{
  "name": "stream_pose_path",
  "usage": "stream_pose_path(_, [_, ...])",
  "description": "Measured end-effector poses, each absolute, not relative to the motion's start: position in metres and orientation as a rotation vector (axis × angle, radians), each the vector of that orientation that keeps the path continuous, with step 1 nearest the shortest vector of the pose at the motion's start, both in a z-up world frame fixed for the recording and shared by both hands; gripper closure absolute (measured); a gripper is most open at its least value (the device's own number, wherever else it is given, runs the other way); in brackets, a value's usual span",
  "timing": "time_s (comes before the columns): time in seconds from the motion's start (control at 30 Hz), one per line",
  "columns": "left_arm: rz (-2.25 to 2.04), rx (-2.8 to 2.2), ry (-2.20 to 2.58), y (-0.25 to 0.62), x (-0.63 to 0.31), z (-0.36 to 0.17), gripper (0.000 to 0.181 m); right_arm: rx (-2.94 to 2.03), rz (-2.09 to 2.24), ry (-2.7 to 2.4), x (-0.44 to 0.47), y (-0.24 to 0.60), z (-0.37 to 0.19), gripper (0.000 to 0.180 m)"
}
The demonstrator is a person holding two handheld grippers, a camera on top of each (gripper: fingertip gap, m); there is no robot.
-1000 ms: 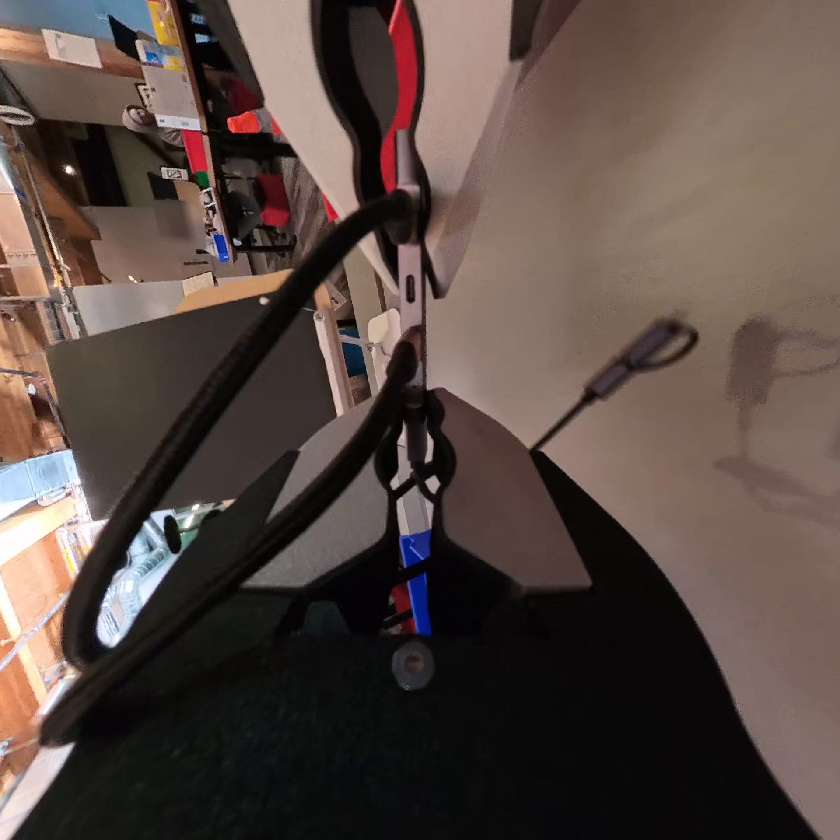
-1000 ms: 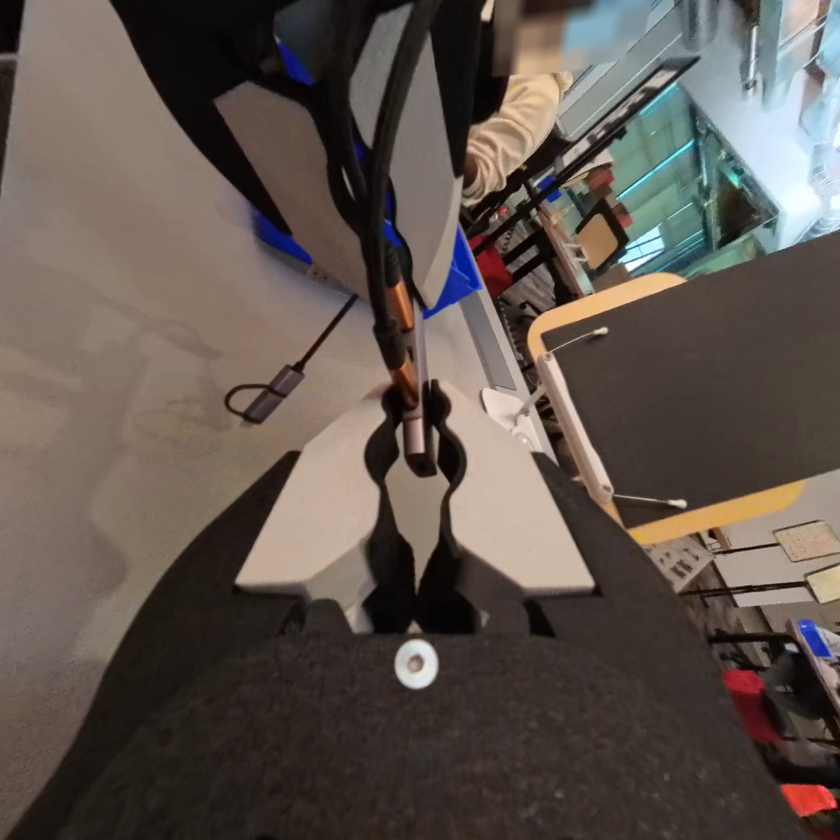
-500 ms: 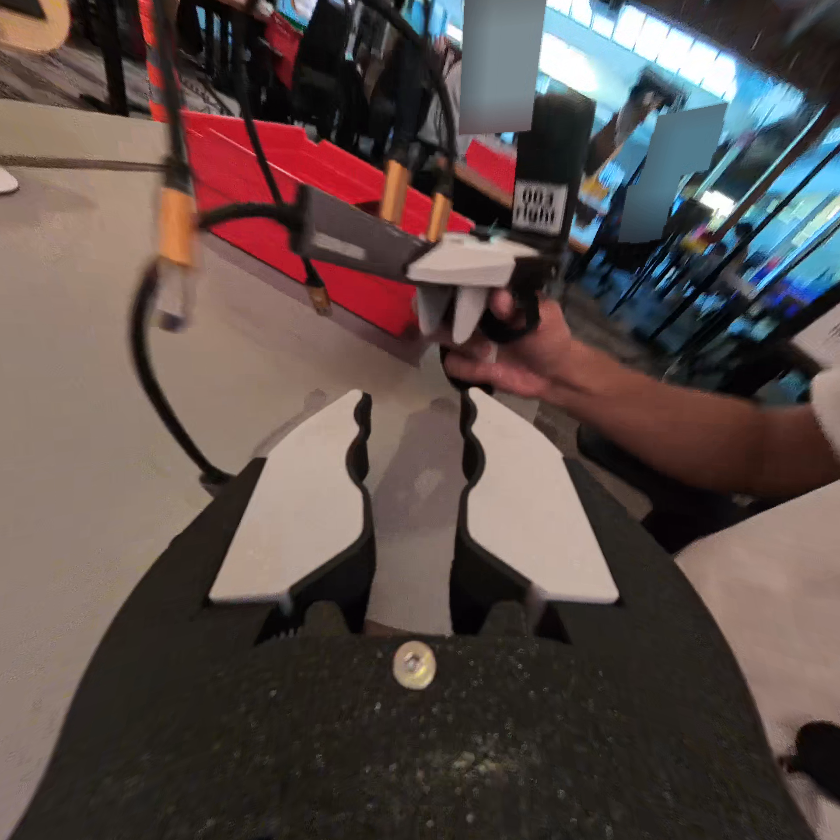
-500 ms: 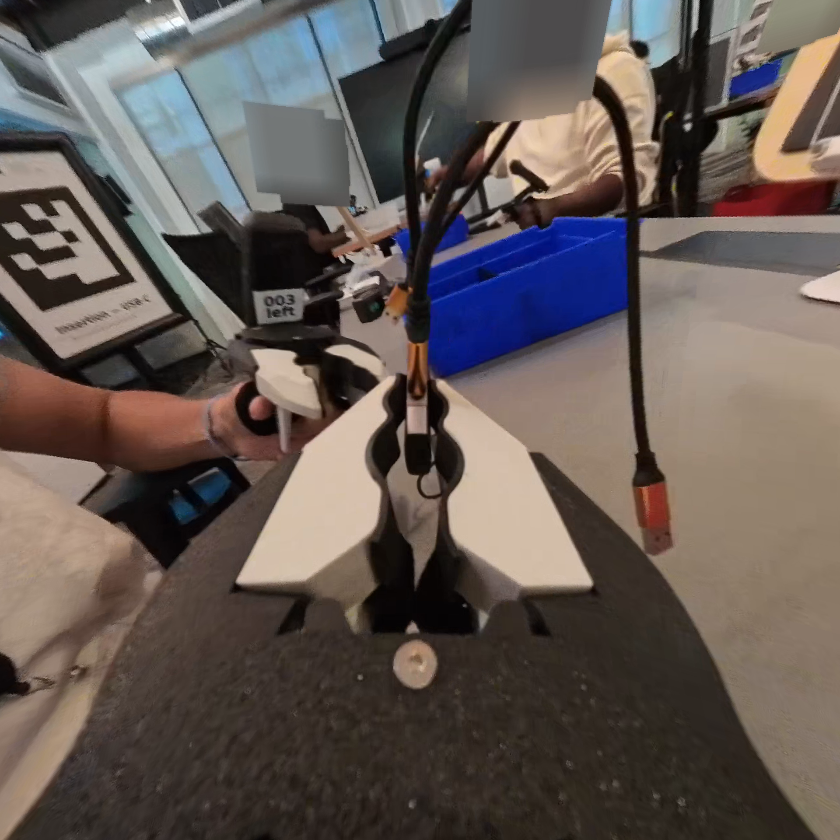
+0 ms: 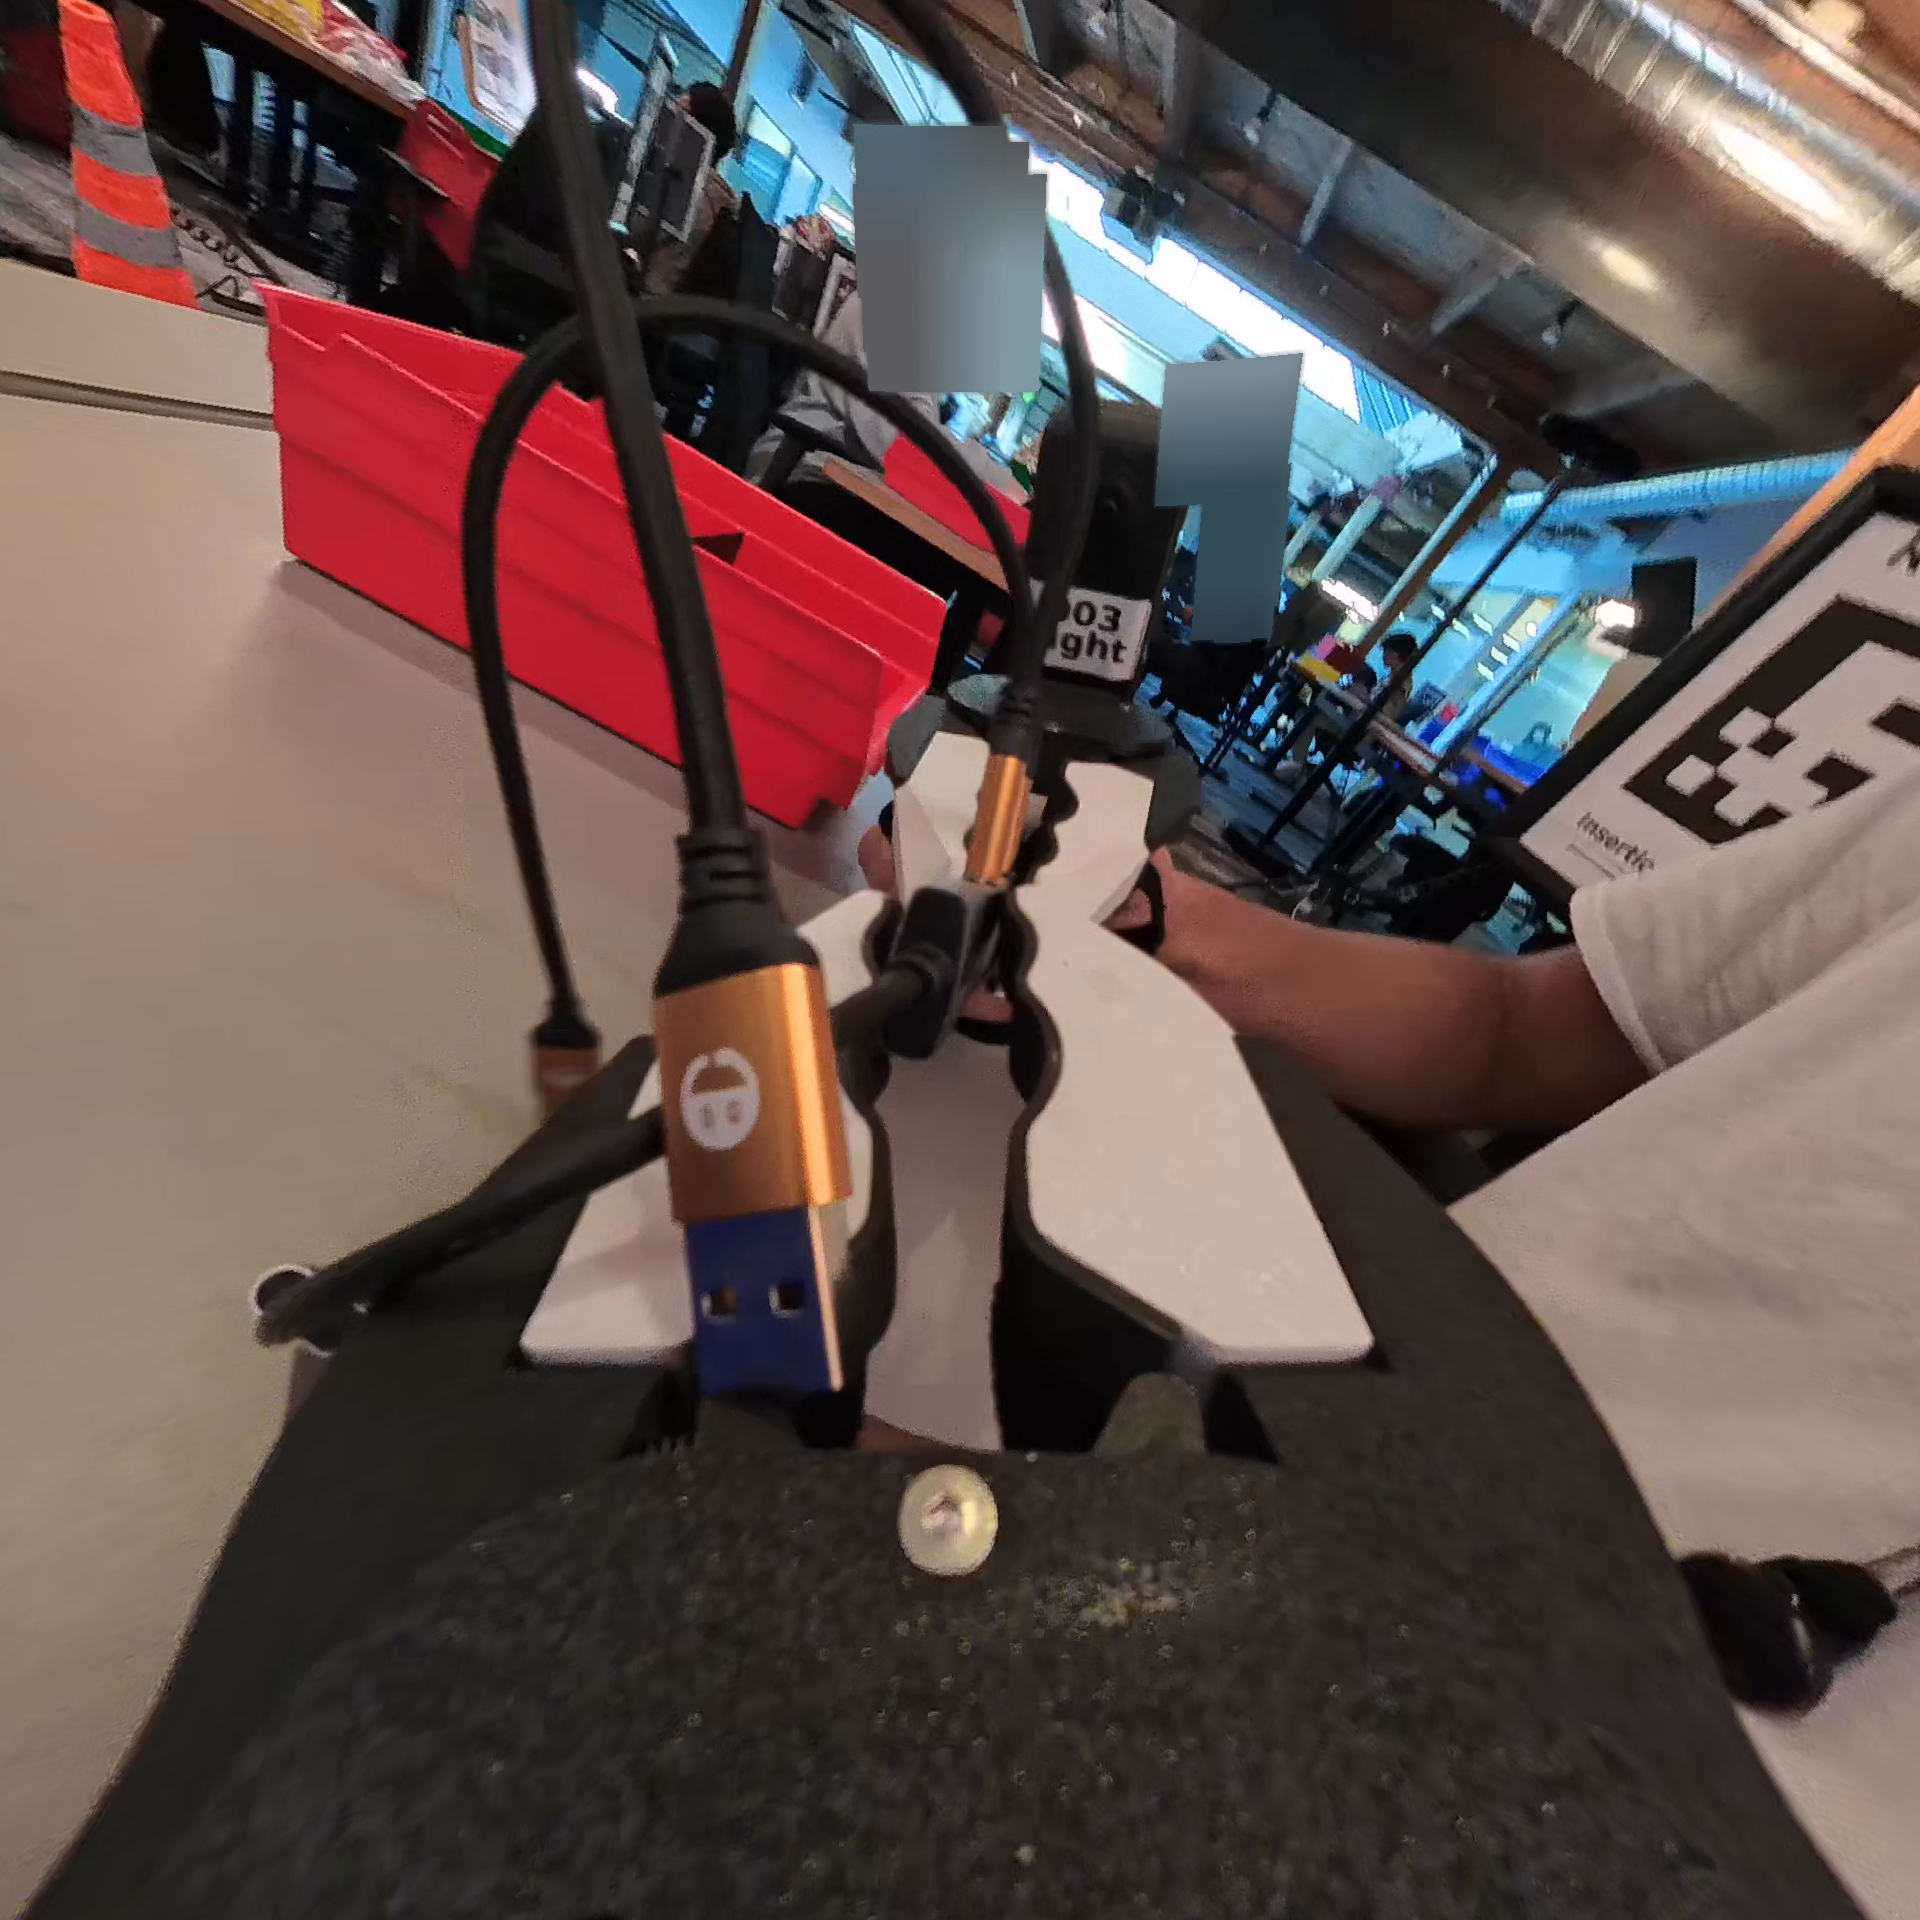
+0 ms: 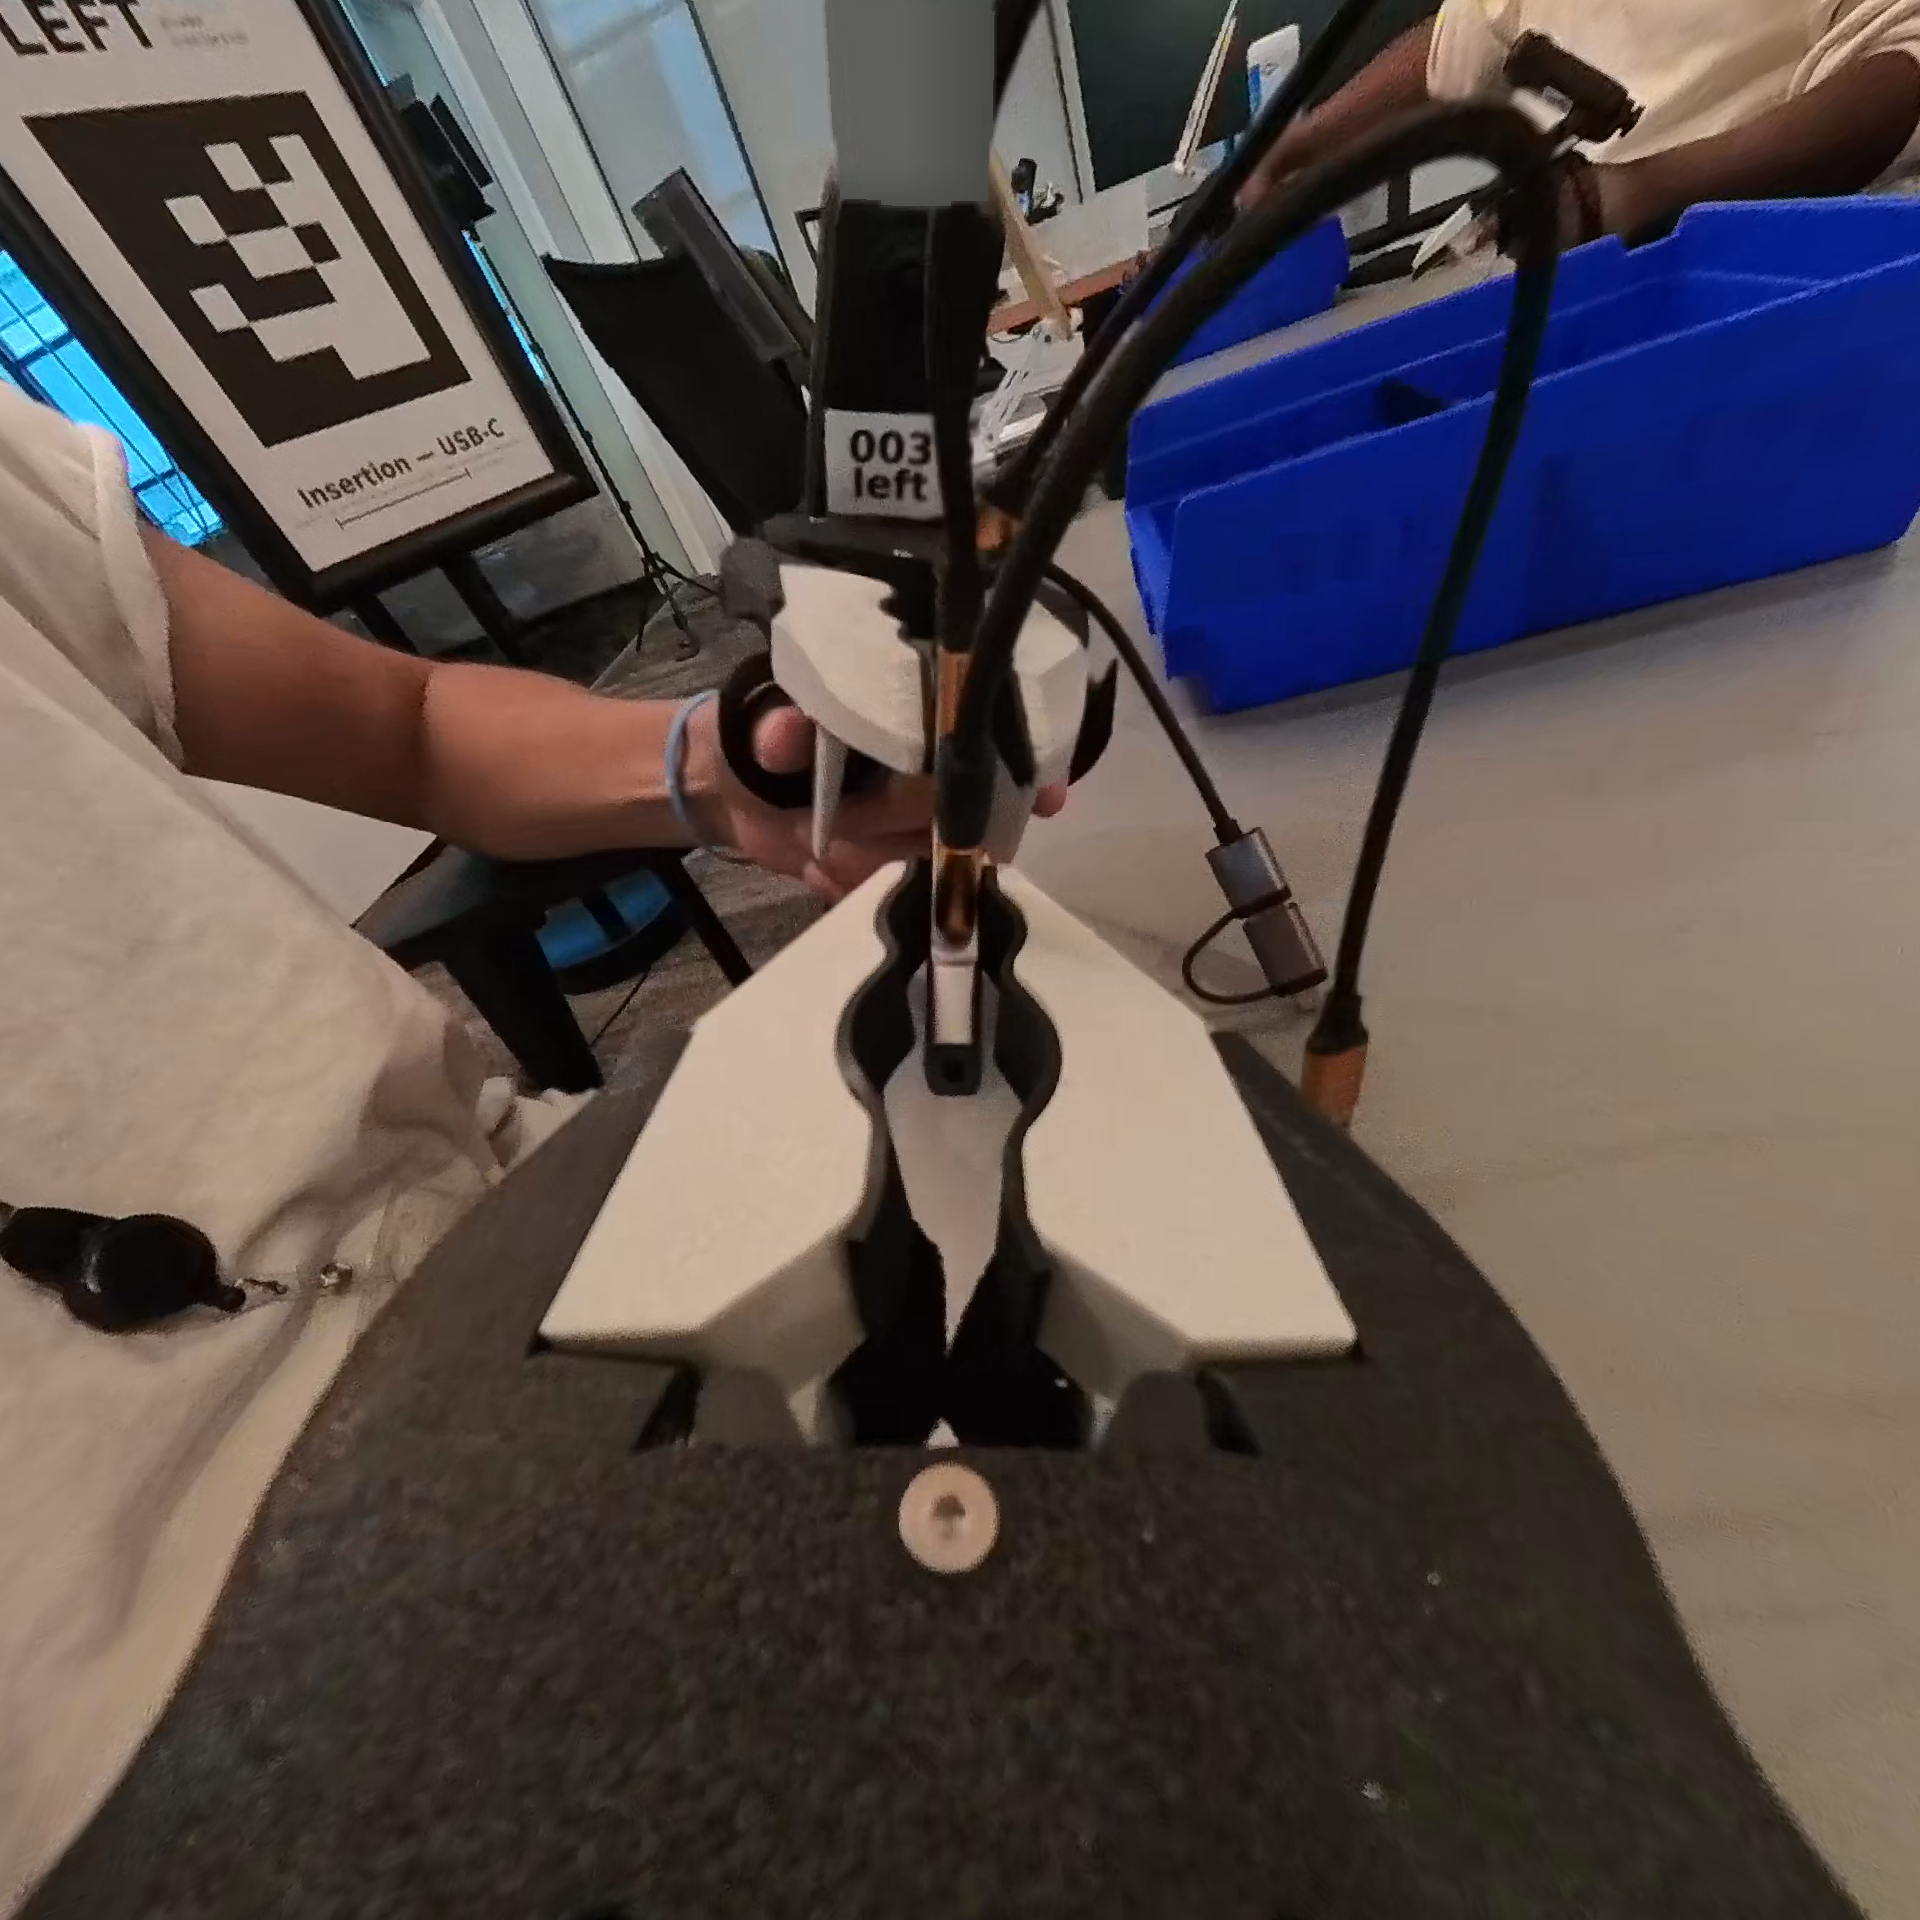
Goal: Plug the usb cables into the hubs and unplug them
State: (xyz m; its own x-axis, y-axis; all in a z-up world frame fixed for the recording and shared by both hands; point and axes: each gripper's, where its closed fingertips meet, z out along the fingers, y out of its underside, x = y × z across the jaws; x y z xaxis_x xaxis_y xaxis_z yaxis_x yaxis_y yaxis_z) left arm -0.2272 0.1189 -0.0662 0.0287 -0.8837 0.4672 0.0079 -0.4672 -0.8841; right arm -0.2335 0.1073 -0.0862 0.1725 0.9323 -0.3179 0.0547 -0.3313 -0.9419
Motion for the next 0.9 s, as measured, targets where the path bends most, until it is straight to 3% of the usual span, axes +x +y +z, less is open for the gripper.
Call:
stream_pose_path(0.23, [-1.366,-1.487,1.279,0.096,-0.23,-0.076,0.171,-1.619,1.25,-1.121,-0.236,0.094,-0.098,0.172])
stream_pose_path(0.47, [-1.236,-1.489,1.348,0.094,-0.229,-0.09,0.171,-1.686,1.166,-1.175,-0.234,0.094,-0.111,0.17])
stream_pose_path(0.73, [-0.498,-1.391,1.258,0.145,-0.244,-0.087,0.171,-1.789,0.827,-0.863,-0.205,0.149,-0.114,0.14])
stream_pose_path(0.9, [-0.14,-1.294,1.309,0.162,-0.256,-0.099,0.171,-1.742,1.046,-0.796,-0.238,0.134,-0.092,0.143])
